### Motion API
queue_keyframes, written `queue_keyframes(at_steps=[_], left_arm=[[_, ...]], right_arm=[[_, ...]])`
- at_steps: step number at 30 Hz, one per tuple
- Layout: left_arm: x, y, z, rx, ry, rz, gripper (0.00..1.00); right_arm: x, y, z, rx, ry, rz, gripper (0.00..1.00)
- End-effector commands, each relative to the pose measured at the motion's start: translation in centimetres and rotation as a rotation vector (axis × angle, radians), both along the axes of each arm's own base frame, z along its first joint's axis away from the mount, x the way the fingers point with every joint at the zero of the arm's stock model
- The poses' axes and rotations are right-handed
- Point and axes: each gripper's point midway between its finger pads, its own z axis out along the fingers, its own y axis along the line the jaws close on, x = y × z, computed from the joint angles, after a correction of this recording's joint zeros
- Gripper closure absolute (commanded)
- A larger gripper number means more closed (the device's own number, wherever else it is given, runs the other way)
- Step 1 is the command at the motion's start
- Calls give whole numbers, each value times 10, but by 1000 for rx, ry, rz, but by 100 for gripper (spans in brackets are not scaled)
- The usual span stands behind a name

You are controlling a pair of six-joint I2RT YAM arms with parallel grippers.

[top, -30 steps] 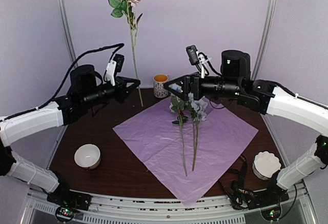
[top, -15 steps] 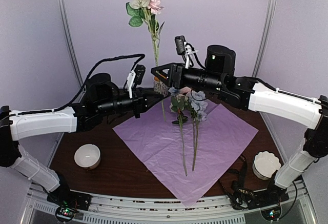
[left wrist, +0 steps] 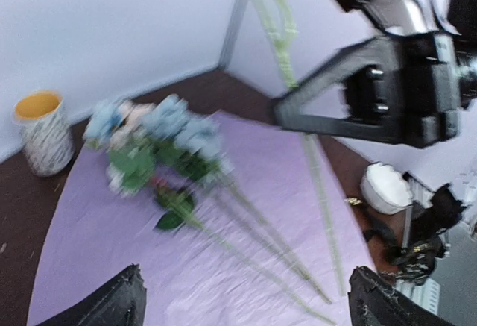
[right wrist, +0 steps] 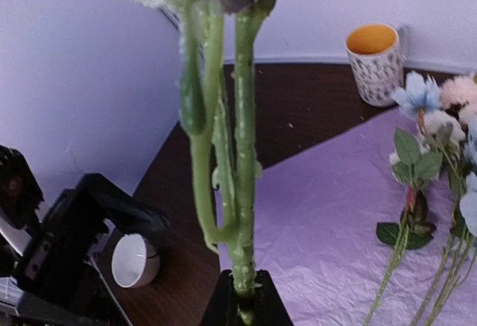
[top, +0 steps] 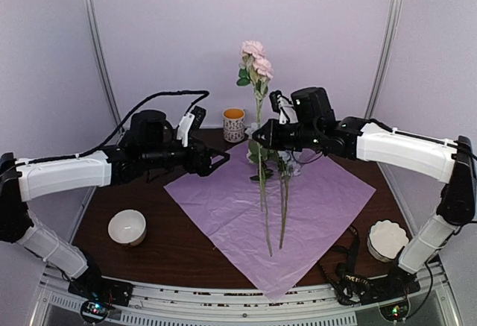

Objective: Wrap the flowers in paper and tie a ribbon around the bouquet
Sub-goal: Place the fake flower on the flattened wrapping paper.

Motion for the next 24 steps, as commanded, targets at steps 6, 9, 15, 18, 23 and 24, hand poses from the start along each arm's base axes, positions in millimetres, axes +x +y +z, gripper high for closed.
queue_keyframes(at_steps=[6, 9, 15, 18, 23, 24], left_arm=[[82, 114, -160, 419, 493, 497, 2], [82, 121, -182, 456, 528, 510, 2], [85, 134, -199, 517, 545, 532, 2], [91, 147, -209, 537, 577, 548, 2], [95, 159, -230, 559, 648, 553, 2], [95, 159, -233, 562, 655, 549, 2]], right_arm=[[23, -48, -174, -257, 459, -200, 100], [30, -64, -196, -327, 496, -263, 100], [27, -80, -189, -401, 474, -288, 57], [24, -98, -173, -438, 441, -329, 47], [20, -155, -172, -469, 463, -437, 40], [18, -172, -179, -477, 487, -468, 40]])
